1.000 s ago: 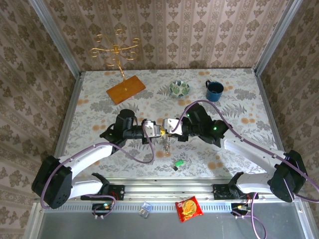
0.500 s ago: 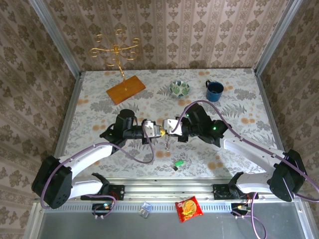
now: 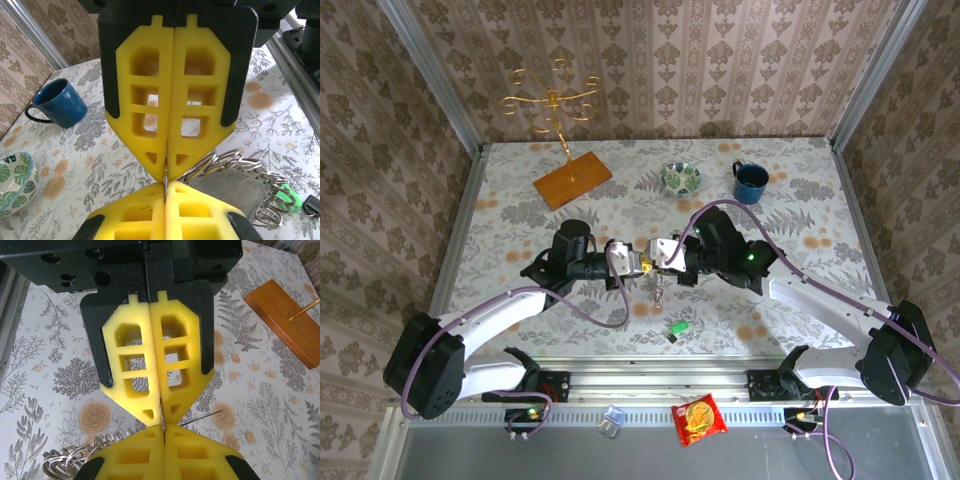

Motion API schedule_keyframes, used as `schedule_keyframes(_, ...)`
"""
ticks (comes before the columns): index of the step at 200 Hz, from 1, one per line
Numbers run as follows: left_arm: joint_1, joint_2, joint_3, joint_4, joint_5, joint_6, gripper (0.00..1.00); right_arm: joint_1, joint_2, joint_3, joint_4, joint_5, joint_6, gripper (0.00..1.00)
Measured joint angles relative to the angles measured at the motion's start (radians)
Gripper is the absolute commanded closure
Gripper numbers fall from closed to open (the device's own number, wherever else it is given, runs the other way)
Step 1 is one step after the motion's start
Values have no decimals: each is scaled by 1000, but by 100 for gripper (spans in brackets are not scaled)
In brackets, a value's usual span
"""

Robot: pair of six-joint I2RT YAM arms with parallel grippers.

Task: Put the keys on the keyring

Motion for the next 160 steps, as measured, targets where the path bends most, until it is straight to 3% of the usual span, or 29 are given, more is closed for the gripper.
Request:
schedule_keyframes(10,-2,0,0,0,0,0,100,0,0,0,1,3,10,77)
schedule_keyframes(51,-3,-5,-3,29,-56,-5,100,-35,-121,-110,100,19,148,55)
schedule_keyframes(85,-15,-32,-5,39,-159,-34,100,-60,-290,-217,153,108,462,66)
schedule_keyframes(109,-32,-59,-24,42,-229,-72,100,-37,-315,-222,71,229,777,73)
schedule_keyframes(136,-42,-89,-39,30,-320,-141,100,-10,-292,-222,-127,305,1108,72)
schedule_keyframes(160,-42,-110,-43,22,-392,-209,100,47,-245,-235,-247,313,1313,70)
